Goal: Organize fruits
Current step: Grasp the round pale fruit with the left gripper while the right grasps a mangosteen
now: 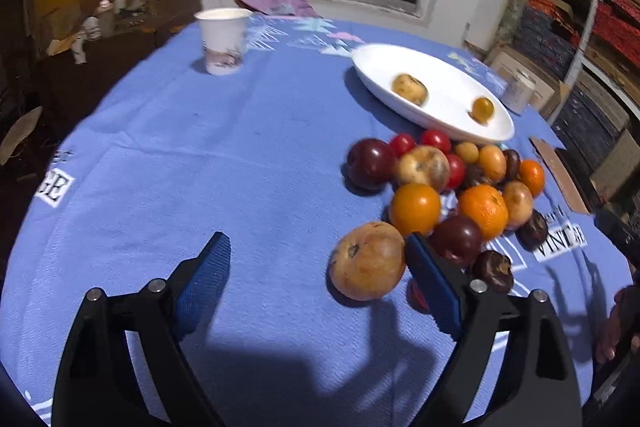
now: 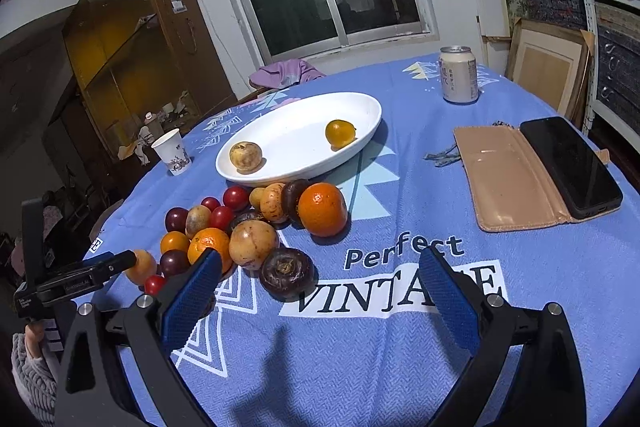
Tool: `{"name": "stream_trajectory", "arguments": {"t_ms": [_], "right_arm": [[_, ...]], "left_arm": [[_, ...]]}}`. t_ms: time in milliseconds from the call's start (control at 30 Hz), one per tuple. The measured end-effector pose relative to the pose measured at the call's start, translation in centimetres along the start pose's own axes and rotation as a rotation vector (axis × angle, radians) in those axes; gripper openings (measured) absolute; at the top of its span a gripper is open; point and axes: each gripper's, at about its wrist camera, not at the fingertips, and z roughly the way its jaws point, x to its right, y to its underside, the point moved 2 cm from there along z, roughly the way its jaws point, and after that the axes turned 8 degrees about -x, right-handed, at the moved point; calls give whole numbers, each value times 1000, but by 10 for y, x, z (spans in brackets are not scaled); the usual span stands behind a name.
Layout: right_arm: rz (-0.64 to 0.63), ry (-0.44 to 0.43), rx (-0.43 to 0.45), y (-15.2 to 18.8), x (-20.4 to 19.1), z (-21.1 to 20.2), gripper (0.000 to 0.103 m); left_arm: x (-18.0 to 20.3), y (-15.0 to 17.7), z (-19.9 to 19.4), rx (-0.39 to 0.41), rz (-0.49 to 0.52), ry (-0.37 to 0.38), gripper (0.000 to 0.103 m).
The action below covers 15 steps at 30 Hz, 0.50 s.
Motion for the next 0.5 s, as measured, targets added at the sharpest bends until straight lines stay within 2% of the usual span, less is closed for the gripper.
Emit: {"name": "stream_trajectory", "arguments": {"t_ms": [33, 100, 300, 367, 433, 500], "right_arm": [[-3, -2, -11, 0, -1, 2, 100], [-7, -6, -16, 0, -1, 3, 100], [-4, -9, -44, 1, -1, 8, 100], [-23, -11, -64, 1, -5, 12, 100], [-52, -14, -90, 2, -11, 16, 99], [-81, -25, -129, 3, -16, 23, 92]], "left_arm": [[7, 0, 5, -31, 39, 16, 87], [15, -1, 8, -43, 87, 8, 86], [15, -5, 13, -61, 80, 47, 84], [23, -4, 12, -48, 108, 54, 77], [30, -3, 9, -39, 138, 66, 65], [32, -3, 11, -43, 139, 94, 56]]}}
